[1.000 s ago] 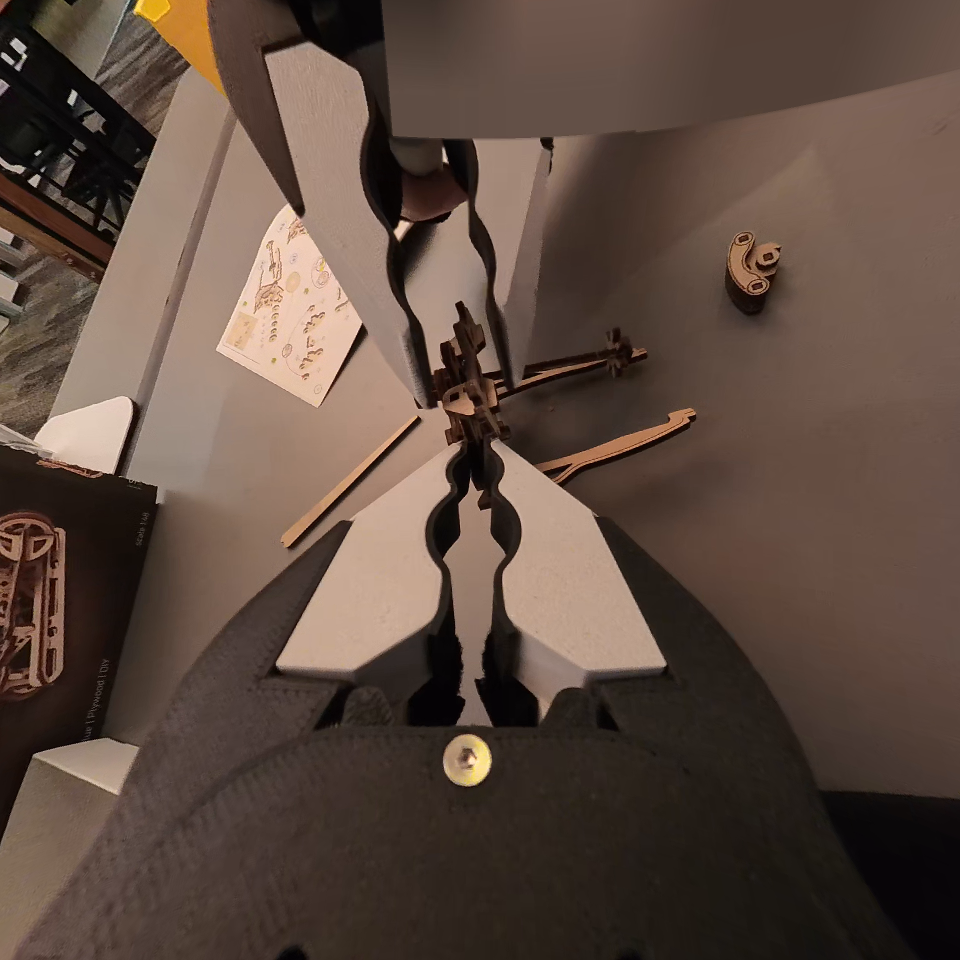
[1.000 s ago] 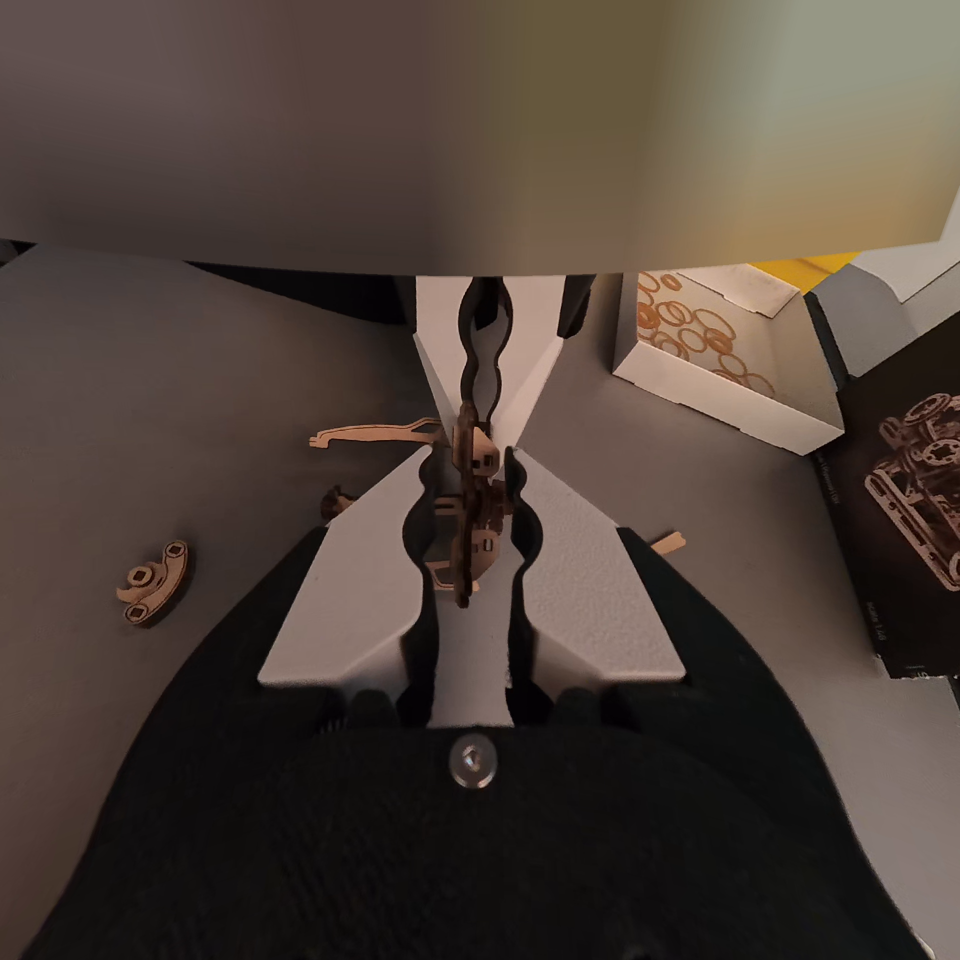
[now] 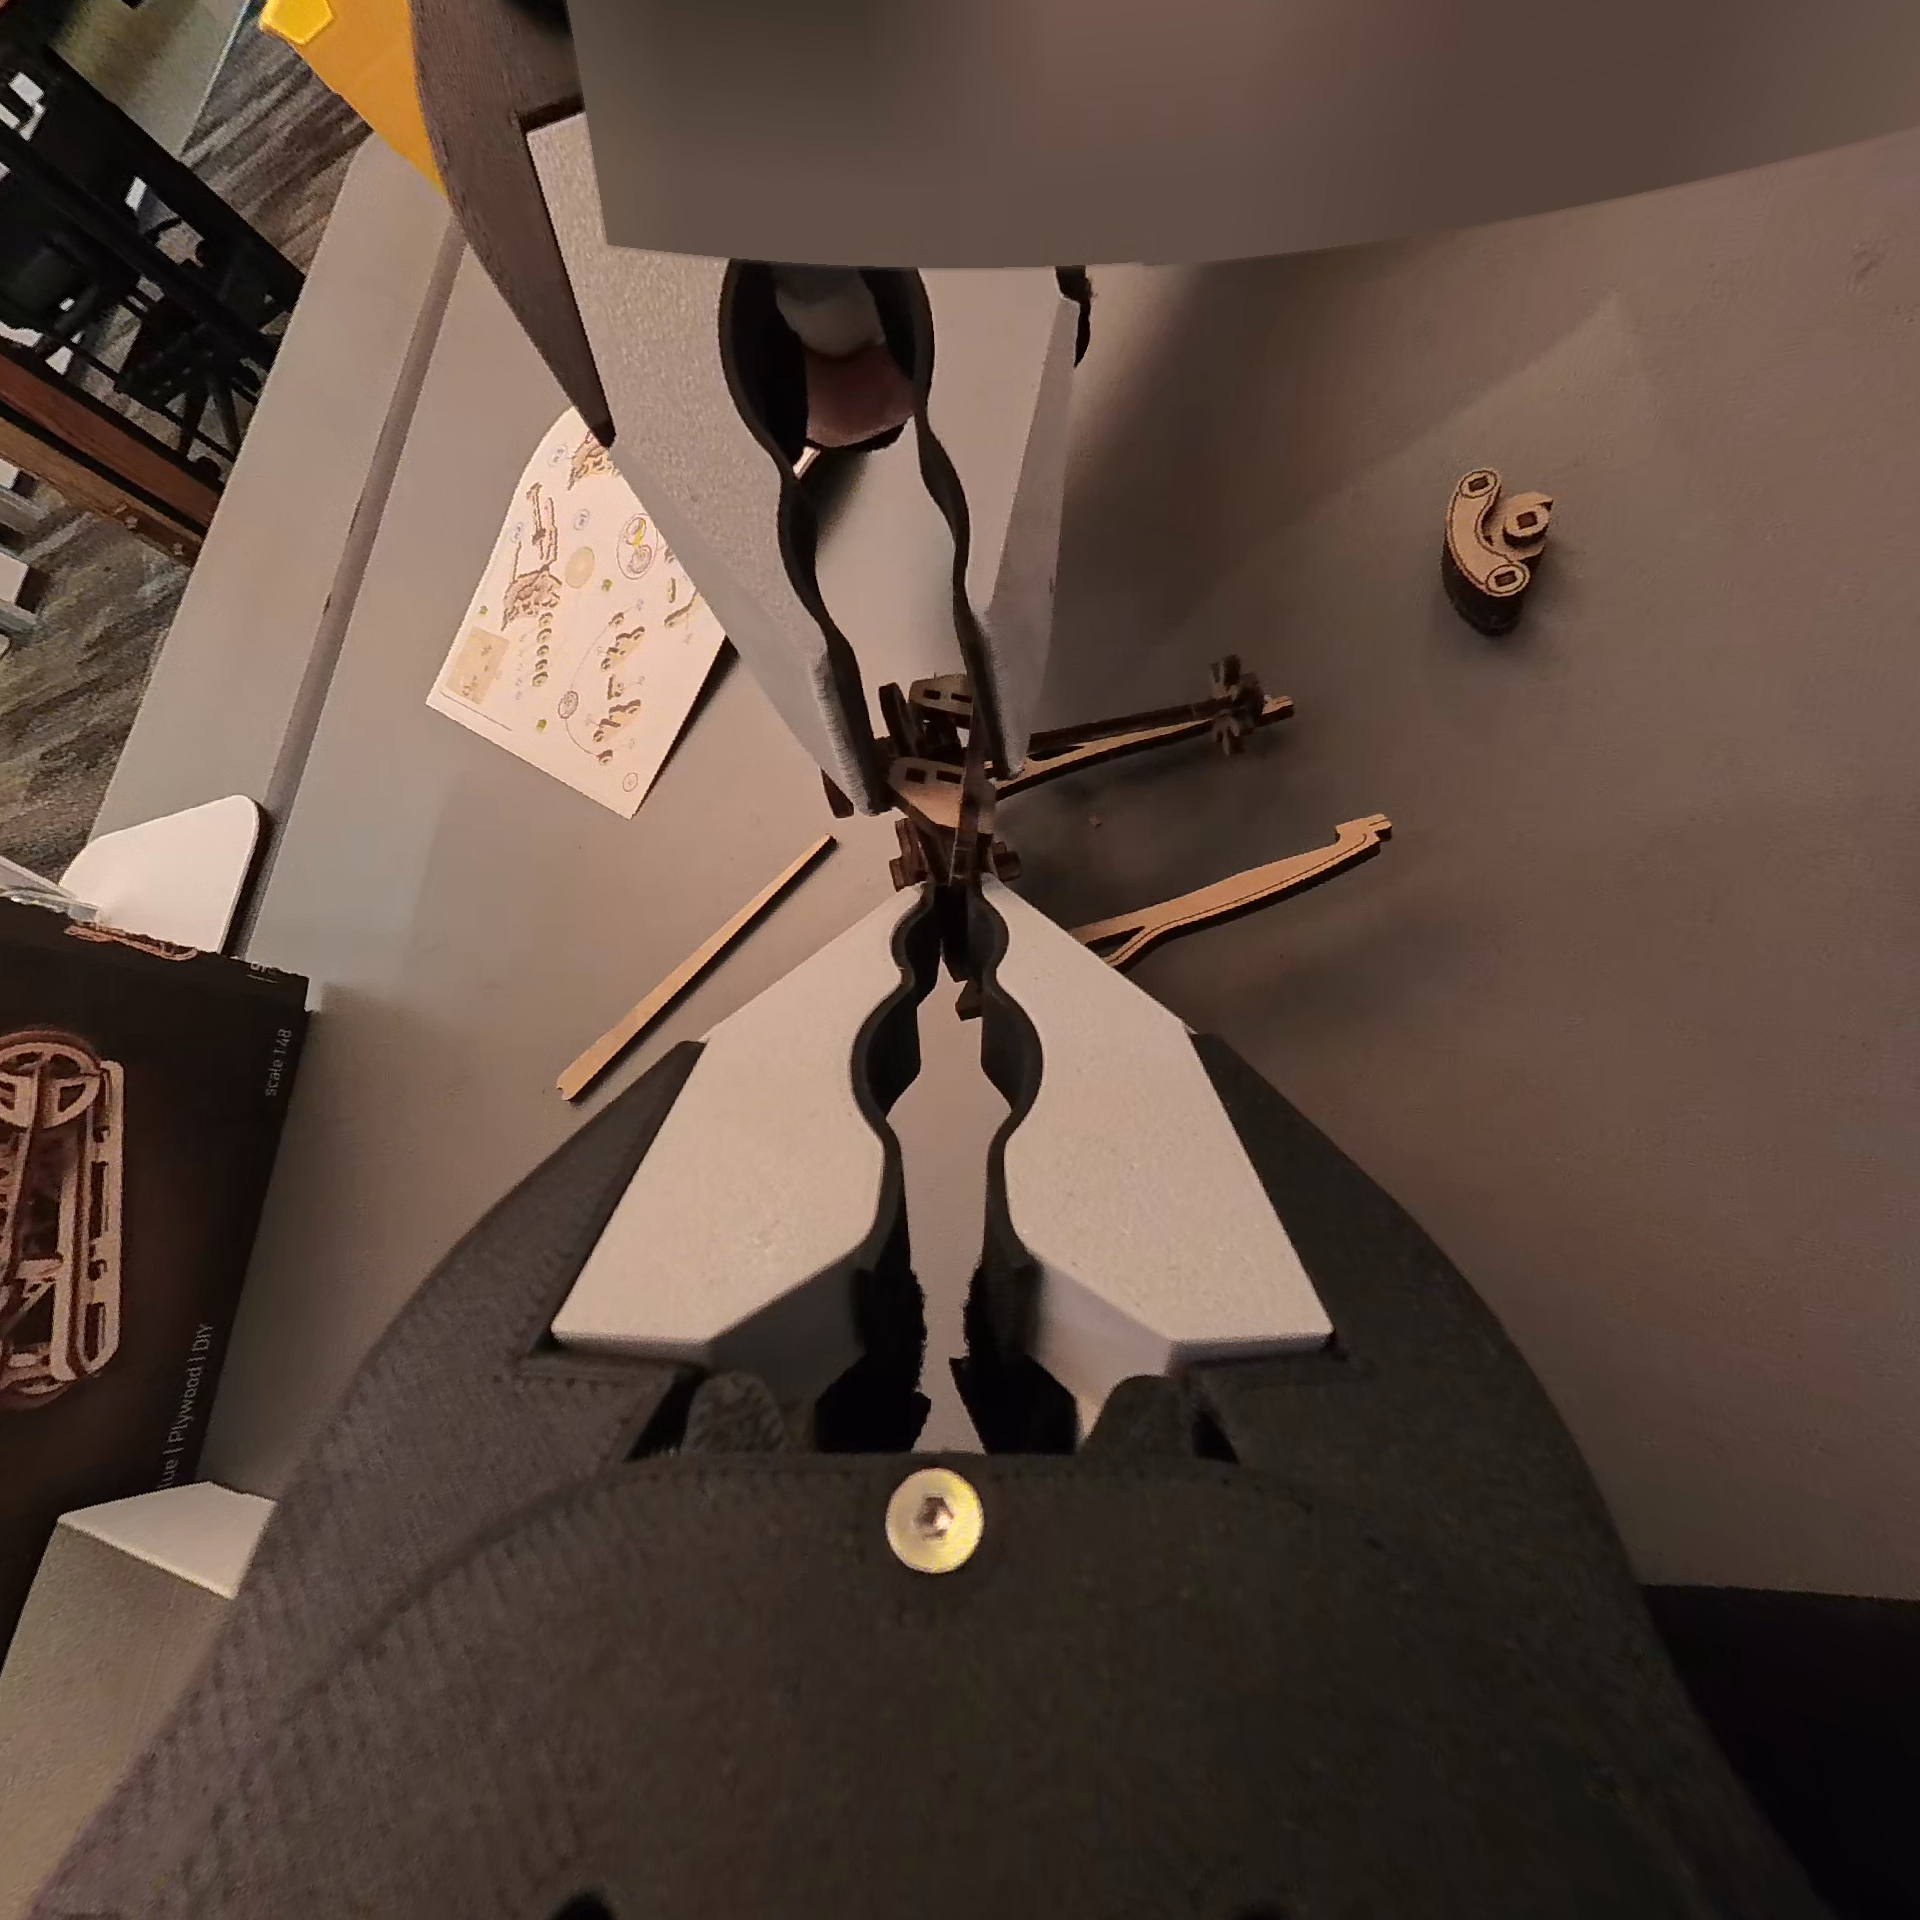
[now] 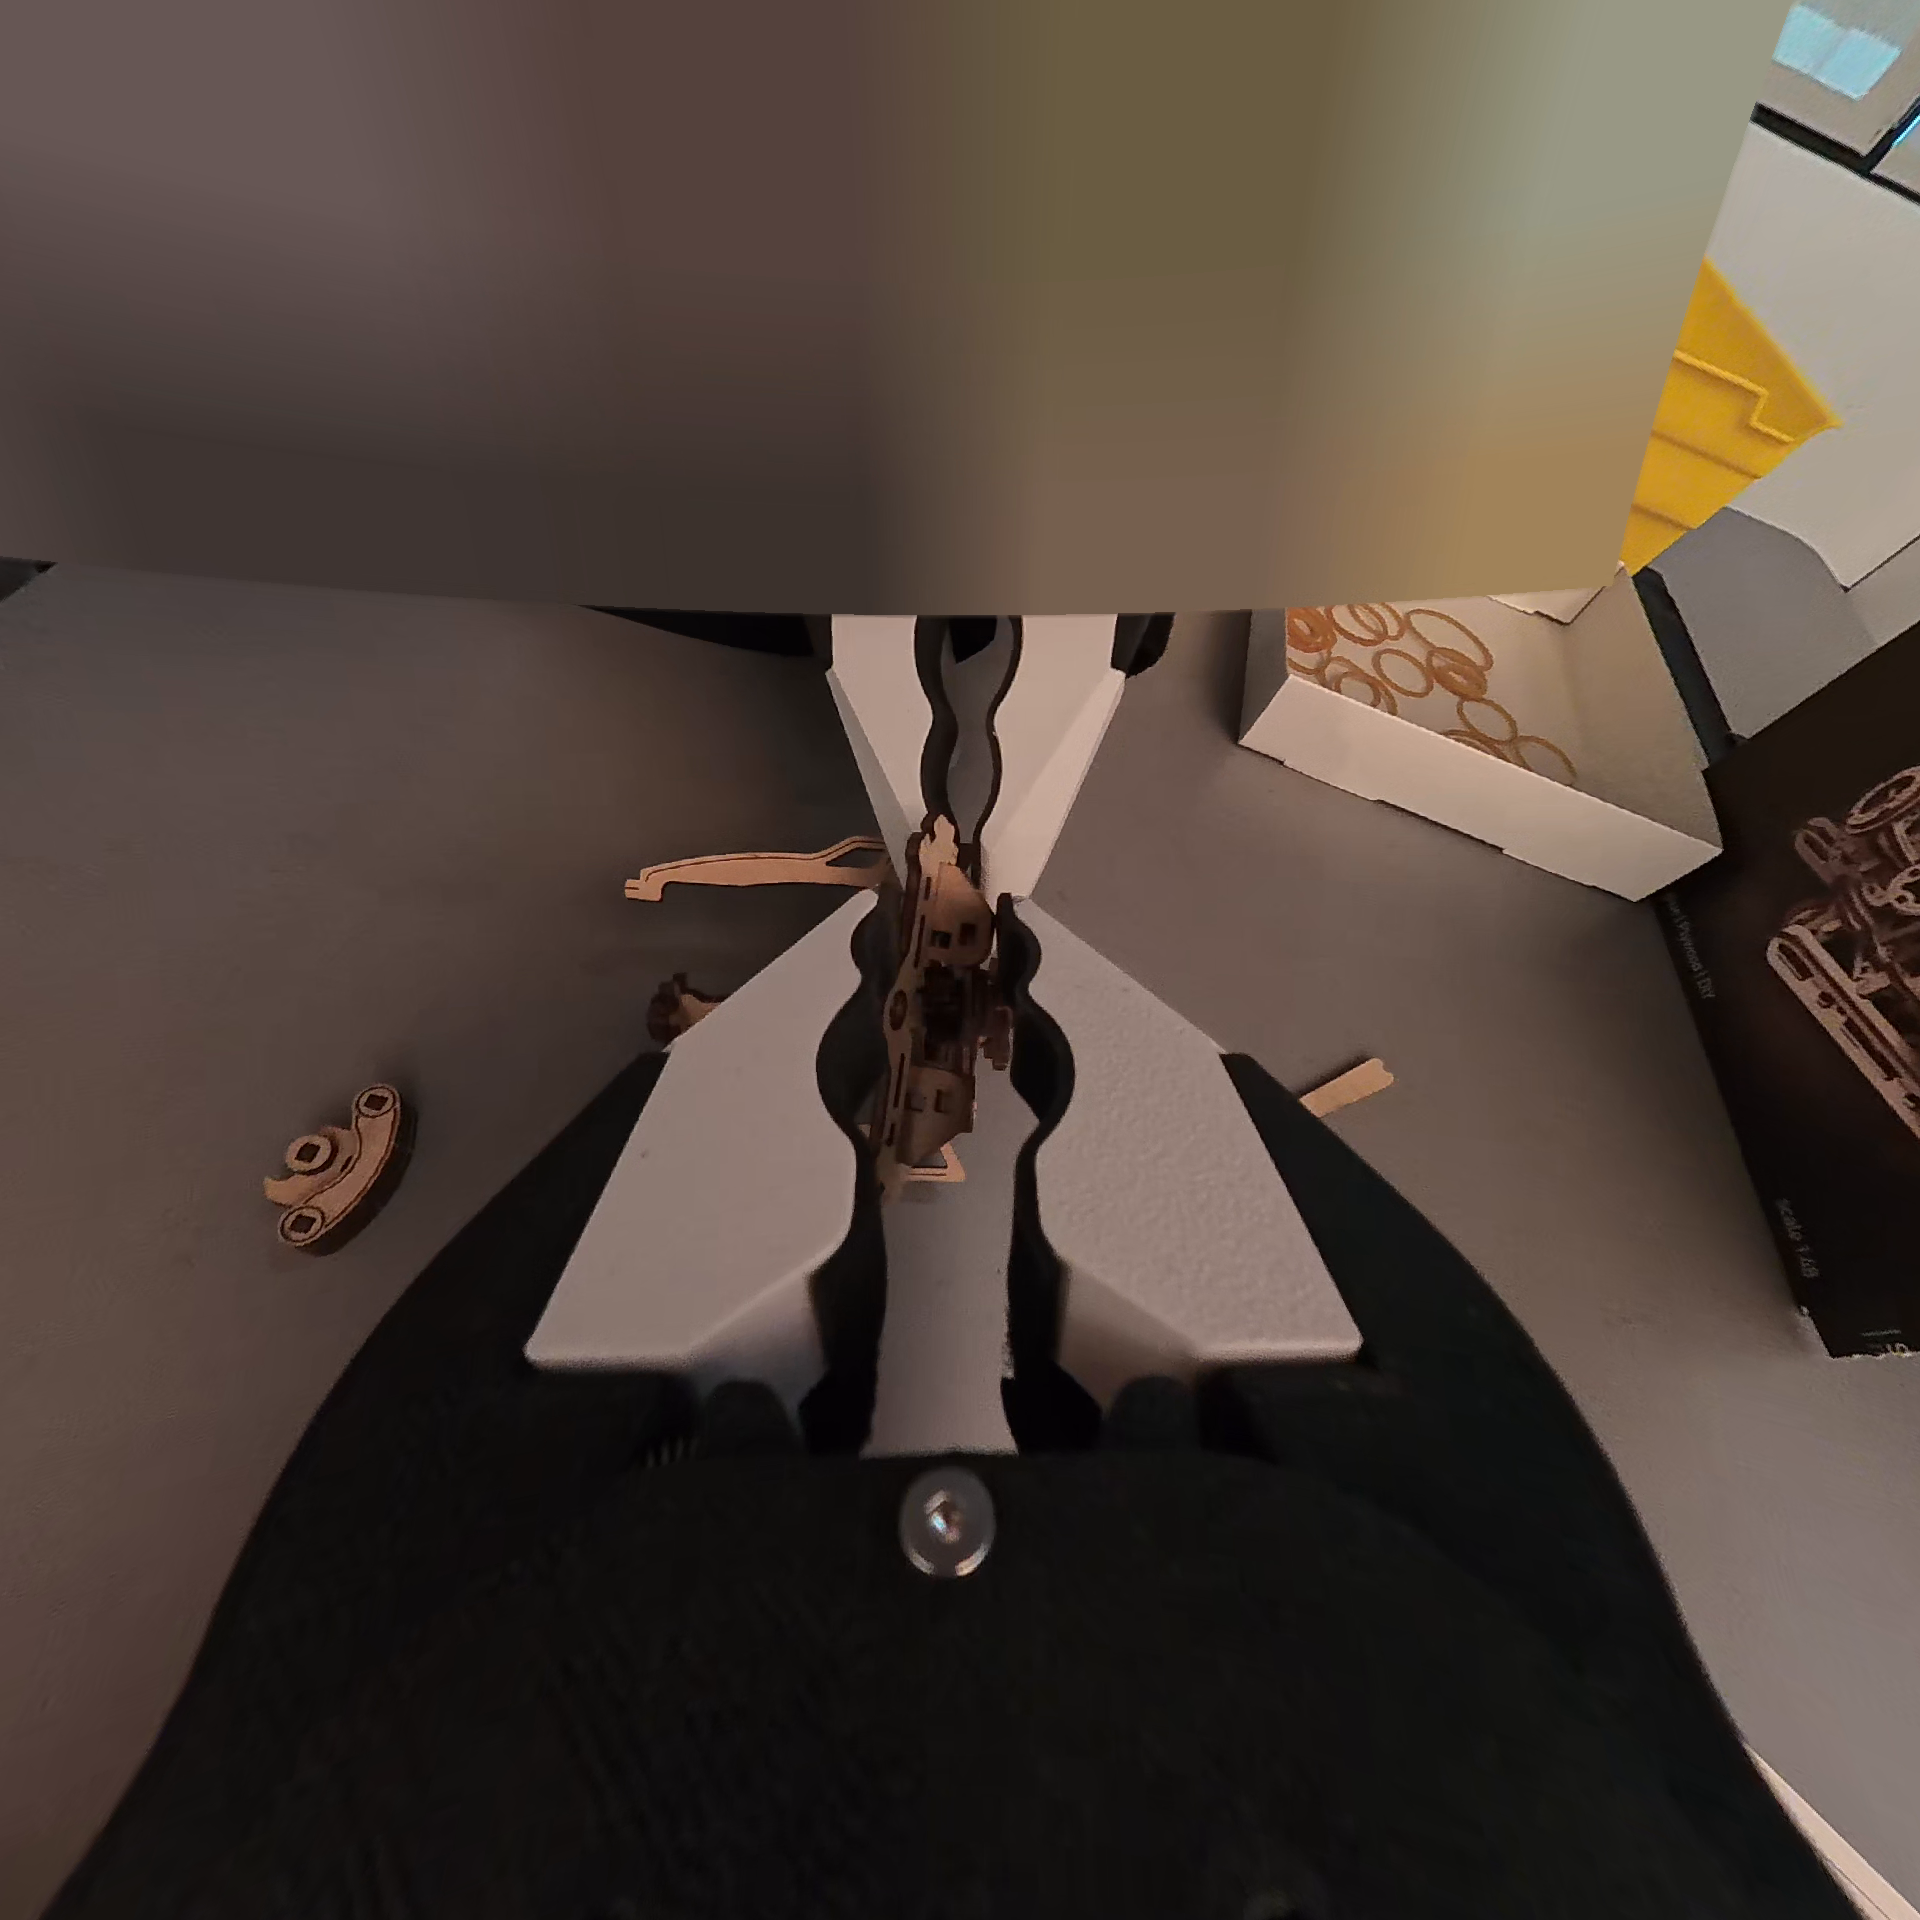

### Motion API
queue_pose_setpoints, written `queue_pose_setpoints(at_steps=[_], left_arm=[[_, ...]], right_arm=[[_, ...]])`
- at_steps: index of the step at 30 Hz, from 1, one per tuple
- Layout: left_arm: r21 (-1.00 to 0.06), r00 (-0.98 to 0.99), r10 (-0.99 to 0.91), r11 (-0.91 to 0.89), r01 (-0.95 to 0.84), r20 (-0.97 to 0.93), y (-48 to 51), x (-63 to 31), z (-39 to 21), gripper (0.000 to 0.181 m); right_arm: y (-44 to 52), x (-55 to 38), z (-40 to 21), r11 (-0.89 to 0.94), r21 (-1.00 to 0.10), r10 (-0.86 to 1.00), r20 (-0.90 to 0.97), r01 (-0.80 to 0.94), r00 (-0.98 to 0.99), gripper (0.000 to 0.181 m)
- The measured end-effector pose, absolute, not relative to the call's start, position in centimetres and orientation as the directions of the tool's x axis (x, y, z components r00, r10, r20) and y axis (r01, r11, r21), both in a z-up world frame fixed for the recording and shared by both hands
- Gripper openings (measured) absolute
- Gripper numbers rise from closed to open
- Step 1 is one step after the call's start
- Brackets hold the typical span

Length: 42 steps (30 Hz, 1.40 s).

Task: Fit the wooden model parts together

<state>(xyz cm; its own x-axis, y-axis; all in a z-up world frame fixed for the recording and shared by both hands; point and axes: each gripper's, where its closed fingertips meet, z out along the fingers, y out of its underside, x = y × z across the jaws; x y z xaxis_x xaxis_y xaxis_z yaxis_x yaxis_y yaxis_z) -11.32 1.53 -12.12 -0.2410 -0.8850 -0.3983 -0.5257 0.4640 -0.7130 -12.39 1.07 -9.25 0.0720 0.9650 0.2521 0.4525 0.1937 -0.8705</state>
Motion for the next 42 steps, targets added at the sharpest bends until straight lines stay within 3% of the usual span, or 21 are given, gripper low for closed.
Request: queue_pose_setpoints(at_steps=[8, 18, 30, 42], left_arm=[[-0.707, -0.254, -0.877, 0.479, -0.519, -0.408, 1.39, -11.32, -12.14, 0.002], [-0.684, -0.295, -0.835, 0.551, -0.479, -0.465, 0.93, -11.32, -12.17, 0.002], [-0.684, -0.314, -0.824, 0.566, -0.460, -0.470, 0.86, -11.55, -12.26, 0.002], [-0.691, -0.310, -0.828, 0.561, -0.457, -0.467, 0.90, -11.52, -12.23, 0.002]], right_arm=[[0.97, -12.47, -9.19, 0.199, -0.864, 0.966, 0.254, 0.462, 0.057, 0.016], [0.40, -12.62, -9.34, 0.031, -0.875, 1.000, 0.029, 0.482, -0.011, 0.016], [0.08, -12.98, -9.65, 0.018, -0.817, 0.994, -0.045, 0.577, -0.095, 0.016], [0.21, -13.00, -9.45, -0.047, -0.841, 0.991, -0.106, 0.538, -0.079, 0.016]])
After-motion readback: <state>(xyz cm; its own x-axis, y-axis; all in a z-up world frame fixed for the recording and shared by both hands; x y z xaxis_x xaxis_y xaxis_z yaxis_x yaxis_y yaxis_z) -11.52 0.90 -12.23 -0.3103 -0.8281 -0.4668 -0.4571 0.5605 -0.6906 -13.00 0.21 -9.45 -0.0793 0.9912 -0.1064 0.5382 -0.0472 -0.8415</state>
